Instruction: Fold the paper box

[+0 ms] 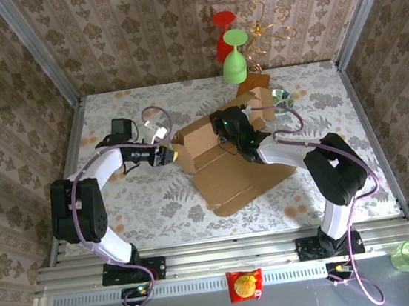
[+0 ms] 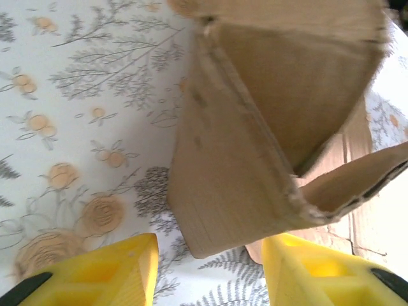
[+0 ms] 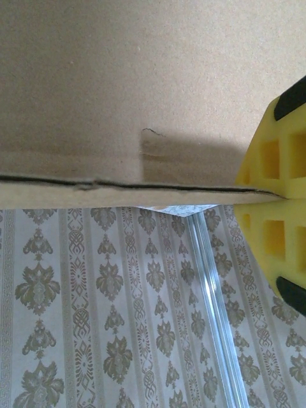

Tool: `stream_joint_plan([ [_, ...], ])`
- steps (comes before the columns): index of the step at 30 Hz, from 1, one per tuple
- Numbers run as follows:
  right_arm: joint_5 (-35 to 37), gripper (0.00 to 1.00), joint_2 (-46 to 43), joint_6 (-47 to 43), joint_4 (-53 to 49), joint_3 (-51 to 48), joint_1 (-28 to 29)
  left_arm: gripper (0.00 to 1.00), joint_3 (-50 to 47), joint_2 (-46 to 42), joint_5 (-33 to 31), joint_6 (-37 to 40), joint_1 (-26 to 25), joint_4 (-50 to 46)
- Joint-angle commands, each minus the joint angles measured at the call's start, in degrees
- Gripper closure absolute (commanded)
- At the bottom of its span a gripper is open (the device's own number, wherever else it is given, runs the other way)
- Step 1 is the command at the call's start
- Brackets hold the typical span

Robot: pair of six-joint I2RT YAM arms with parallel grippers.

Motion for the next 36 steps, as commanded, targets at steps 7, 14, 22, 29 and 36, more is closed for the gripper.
stream_joint_plan([
  [7, -0.89, 1.0, 1.35, -0.86, 0.3, 0.3, -0.07, 0.52, -0.16, -0.9, 0.28, 0.28, -2.41, 1.76],
  [14, -0.5, 1.0, 1.21, -0.97, 0.75, 0.35, -0.05, 0.53, -0.03, -1.25, -0.83, -1.4, -5.0, 2.19],
  [22, 0.84, 1.0, 1.48, -0.87, 4.86, -0.91, 0.2, 0.54, -4.33, -3.54, -12.39, -10.88, -8.55, 9.98],
  [29, 1.26, 1.0, 1.32, -0.68, 5.87, -1.41, 0.55, 0.53, -5.57, -3.65, -21.05, -16.66, -10.57, 13.75],
  [36, 1.59, 1.0, 1.28, -0.24, 7.67, -2.52, 0.72, 0.51, -6.82, -4.18, -27.5, -22.75, -13.23, 17.89],
])
